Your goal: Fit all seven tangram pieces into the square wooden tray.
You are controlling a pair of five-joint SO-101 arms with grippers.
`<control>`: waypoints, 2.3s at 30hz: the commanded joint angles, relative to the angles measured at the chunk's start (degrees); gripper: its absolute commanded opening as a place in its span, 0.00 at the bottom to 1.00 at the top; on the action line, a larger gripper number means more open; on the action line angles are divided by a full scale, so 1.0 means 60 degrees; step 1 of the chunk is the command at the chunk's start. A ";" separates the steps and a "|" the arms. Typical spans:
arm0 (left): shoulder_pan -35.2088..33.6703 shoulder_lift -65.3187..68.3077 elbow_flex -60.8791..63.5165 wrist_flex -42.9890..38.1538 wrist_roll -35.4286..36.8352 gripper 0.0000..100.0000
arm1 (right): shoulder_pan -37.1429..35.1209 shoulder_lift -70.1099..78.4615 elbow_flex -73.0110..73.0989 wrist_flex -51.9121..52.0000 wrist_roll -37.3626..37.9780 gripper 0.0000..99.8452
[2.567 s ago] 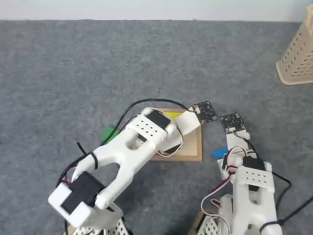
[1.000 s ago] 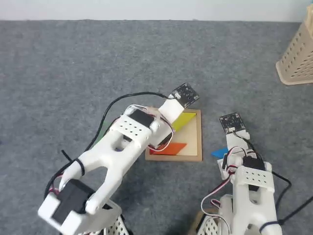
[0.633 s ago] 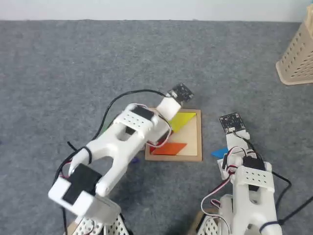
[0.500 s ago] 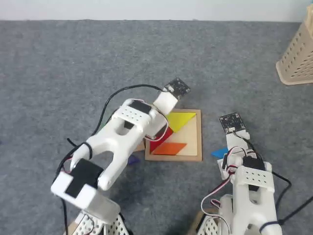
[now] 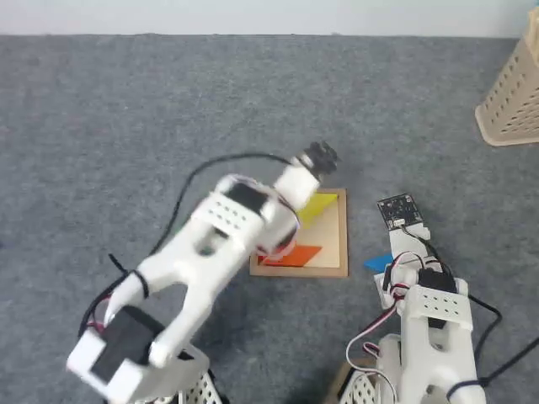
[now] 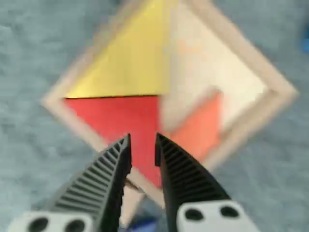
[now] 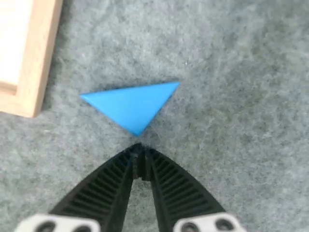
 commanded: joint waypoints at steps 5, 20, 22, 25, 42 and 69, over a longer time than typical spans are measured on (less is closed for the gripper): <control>0.0908 -0.0484 0.0725 -0.0293 -0.0381 0.08 | 0.0081 -0.0286 -0.0029 -0.0154 0.0117 0.01; 0.0864 0.0791 0.0725 0.0718 -0.1143 0.08 | 0.0081 -0.0286 -0.0029 -0.0168 0.0073 0.01; 0.0864 0.0791 0.0725 0.0864 -0.1143 0.08 | 0.0081 -0.0286 -0.0029 -0.0168 0.0059 0.01; 0.0864 0.0777 0.0593 0.0996 -0.1143 0.08 | 0.0081 -0.0286 -0.0029 -0.0168 0.0059 0.01; 0.0938 -0.0352 -0.0271 0.0234 -0.0117 0.17 | 0.1751 -0.0286 -0.0117 -0.0535 0.0044 0.01; 0.1788 0.3458 -0.2103 -0.0689 -0.0366 0.14 | 0.1780 -0.0227 -0.0103 -0.0623 -0.0088 0.01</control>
